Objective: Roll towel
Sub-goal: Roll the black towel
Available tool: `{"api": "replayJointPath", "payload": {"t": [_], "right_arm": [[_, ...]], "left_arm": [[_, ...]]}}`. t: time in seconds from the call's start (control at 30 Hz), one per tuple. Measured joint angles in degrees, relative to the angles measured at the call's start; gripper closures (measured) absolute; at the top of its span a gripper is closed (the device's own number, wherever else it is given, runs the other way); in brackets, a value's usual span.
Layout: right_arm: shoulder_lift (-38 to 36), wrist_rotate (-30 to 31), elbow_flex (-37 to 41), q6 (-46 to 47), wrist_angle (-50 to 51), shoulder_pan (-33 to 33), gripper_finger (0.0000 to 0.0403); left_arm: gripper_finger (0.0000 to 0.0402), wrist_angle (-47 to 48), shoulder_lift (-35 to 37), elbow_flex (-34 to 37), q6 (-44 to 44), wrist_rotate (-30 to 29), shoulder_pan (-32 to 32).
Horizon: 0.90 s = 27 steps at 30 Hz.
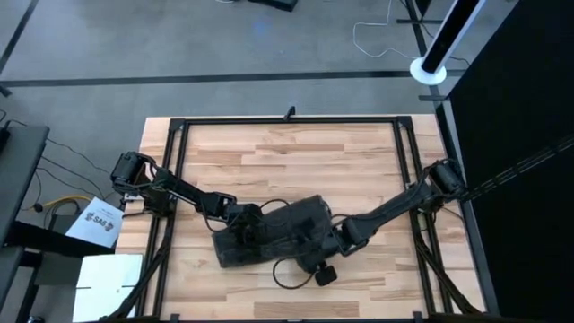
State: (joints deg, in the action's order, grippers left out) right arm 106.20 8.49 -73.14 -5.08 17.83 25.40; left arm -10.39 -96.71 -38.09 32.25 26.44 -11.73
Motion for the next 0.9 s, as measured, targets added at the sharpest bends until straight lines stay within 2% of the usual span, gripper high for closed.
{"api": "replayJointPath", "payload": {"t": [0.17,0.27,0.33,0.43,0.53,0.7,0.8,0.9], "right_arm": [[0.9,3.7,-0.1,4.3,5.3,0.4,0.0164],[0.9,6.7,-0.1,4.6,5.1,0.4,0.0144],[2.0,9.3,-0.1,3.1,2.4,0.4,0.0140],[5.2,10.0,-0.1,-3.7,-4.4,0.8,0.0138],[8.9,13.5,-0.3,-8.5,-8.8,1.4,0.0138],[11.3,25.5,-1.6,-3.6,-4.6,1.1,0.0146],[11.3,26.0,-1.5,0.7,-4.2,0.0,0.0165],[11.3,23.5,-1.5,2.8,-4.9,-0.9,0.0209]], "left_arm": [[0.0384,-0.1,0.0,0.0,-0.3,0.0,0.0],[0.0384,-0.1,0.0,0.0,-0.3,0.0,0.0],[0.0384,-0.1,0.0,0.0,0.0,-0.1,0.1],[0.0384,-0.4,0.0,0.0,1.4,-0.7,0.6],[0.0384,-0.6,0.0,0.0,1.5,-1.3,0.8],[0.0384,-0.7,0.0,0.0,1.9,-1.6,0.8],[0.0384,-0.8,0.0,-0.1,2.1,-2.1,0.9],[0.0384,-0.8,0.0,-0.1,2.0,-2.1,0.9]]}}
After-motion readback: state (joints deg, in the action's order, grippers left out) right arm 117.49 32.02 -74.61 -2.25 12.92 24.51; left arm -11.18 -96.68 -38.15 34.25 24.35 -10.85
